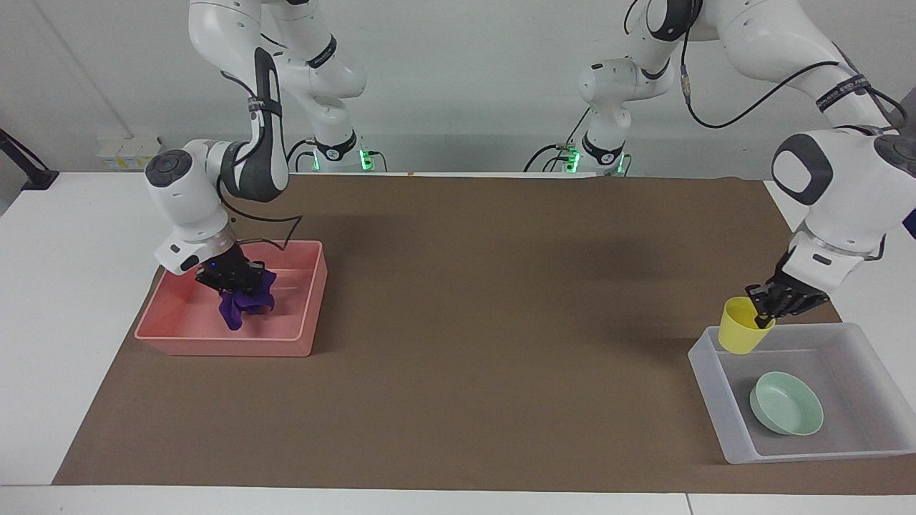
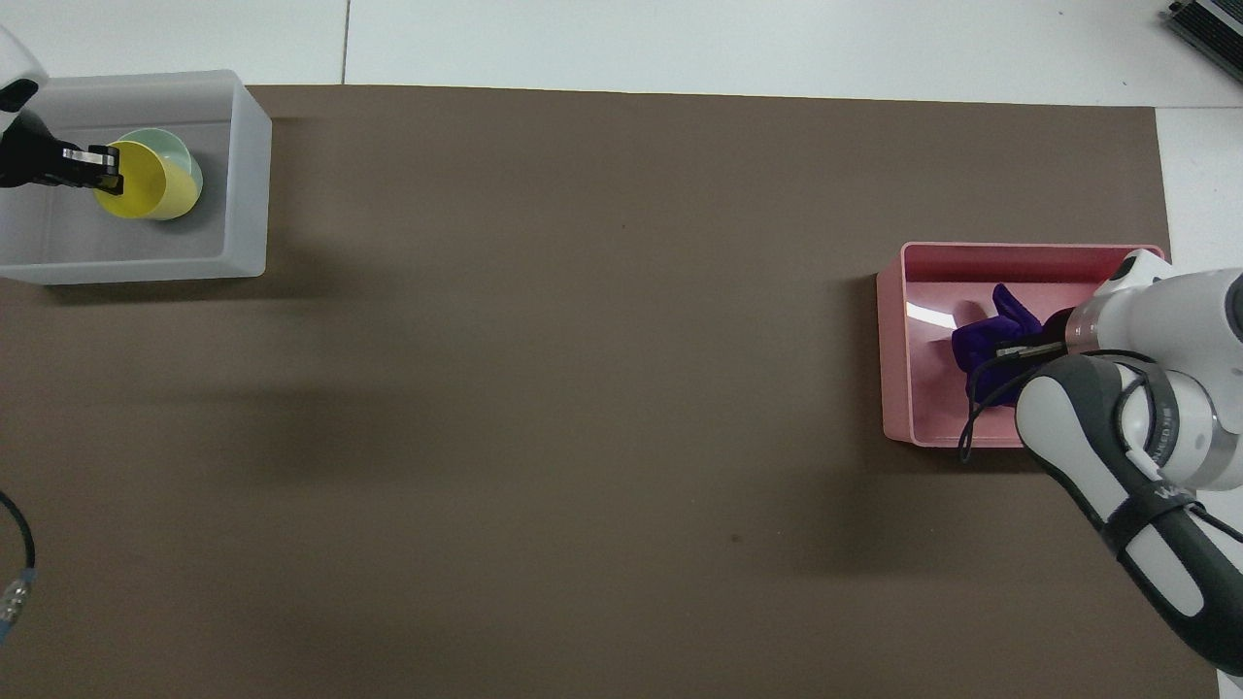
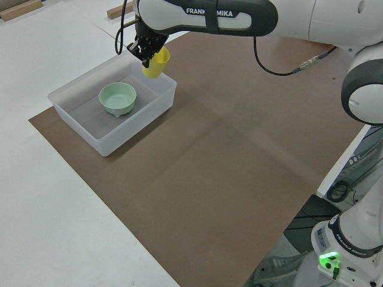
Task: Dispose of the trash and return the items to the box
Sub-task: 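Carry the yellow cup into the clear box while the right gripper lowers the cloth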
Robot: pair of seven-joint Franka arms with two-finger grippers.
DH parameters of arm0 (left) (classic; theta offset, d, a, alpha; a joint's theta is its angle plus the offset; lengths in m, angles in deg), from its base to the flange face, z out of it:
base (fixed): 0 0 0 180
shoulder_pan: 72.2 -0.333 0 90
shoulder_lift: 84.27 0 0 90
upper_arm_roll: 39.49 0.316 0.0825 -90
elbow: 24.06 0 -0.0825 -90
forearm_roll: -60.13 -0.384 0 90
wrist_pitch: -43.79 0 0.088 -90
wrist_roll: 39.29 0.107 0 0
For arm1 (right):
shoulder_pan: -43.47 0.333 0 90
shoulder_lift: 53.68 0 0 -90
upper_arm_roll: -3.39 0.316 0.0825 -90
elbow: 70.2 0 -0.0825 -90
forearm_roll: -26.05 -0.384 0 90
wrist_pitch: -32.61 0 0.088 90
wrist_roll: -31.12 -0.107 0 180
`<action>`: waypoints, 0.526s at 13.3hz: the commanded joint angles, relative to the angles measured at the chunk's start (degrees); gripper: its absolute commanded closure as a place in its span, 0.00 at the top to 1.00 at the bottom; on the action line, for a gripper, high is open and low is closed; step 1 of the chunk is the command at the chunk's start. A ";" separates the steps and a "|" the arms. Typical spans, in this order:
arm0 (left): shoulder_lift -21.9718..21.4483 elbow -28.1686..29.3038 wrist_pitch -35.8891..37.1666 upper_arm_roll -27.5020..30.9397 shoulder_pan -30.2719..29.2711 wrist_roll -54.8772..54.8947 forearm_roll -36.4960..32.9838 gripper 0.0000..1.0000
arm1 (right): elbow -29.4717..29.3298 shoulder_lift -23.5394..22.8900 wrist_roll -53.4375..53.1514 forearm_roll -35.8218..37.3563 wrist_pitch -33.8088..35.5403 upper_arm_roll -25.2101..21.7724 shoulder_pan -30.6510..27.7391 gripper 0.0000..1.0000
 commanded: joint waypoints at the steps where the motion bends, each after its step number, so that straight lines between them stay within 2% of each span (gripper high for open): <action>1: 9.19 -11.92 3.07 -0.52 -1.79 2.63 -0.21 0.00 | 1.07 0.47 -1.48 0.32 -1.48 0.55 -0.73 0.00; 4: 12.98 -15.53 2.19 -0.26 -2.85 2.81 -0.39 0.00 | 1.07 0.47 -1.57 0.32 -1.48 0.55 -0.73 0.00; 5: 13.60 -15.62 1.40 -0.26 -3.20 2.81 -0.39 0.00 | 1.07 0.47 -1.74 0.32 -1.48 0.55 -0.64 0.28; 7: 13.69 -15.36 0.17 0.00 -3.99 2.81 -0.39 0.00 | 1.07 0.47 -2.97 0.32 -1.48 0.55 -0.64 0.94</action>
